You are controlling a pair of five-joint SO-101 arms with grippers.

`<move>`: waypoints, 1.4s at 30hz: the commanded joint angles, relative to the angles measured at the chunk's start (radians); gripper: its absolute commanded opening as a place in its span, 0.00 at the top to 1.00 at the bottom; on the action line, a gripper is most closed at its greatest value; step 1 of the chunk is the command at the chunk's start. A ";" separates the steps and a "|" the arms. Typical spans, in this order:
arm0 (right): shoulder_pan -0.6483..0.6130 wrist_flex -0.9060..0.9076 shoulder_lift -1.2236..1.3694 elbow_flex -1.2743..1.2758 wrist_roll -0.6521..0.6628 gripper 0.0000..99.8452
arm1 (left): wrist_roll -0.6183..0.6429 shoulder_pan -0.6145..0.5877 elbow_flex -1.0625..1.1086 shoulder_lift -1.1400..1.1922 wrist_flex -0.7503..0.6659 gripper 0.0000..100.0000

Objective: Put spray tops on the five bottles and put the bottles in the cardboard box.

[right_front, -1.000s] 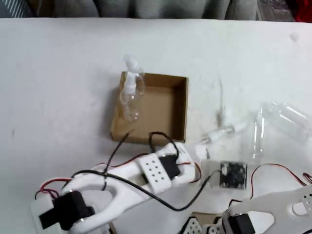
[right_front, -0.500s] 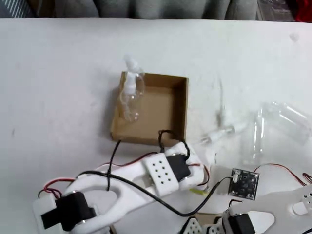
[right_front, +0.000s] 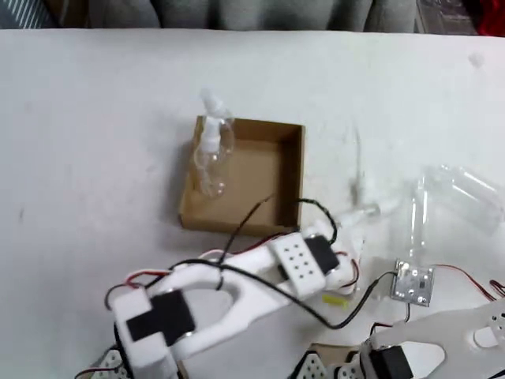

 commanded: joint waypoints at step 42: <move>0.021 0.019 -0.019 -0.040 0.049 0.99 | 0.152 -0.004 -0.043 -0.004 -0.009 0.98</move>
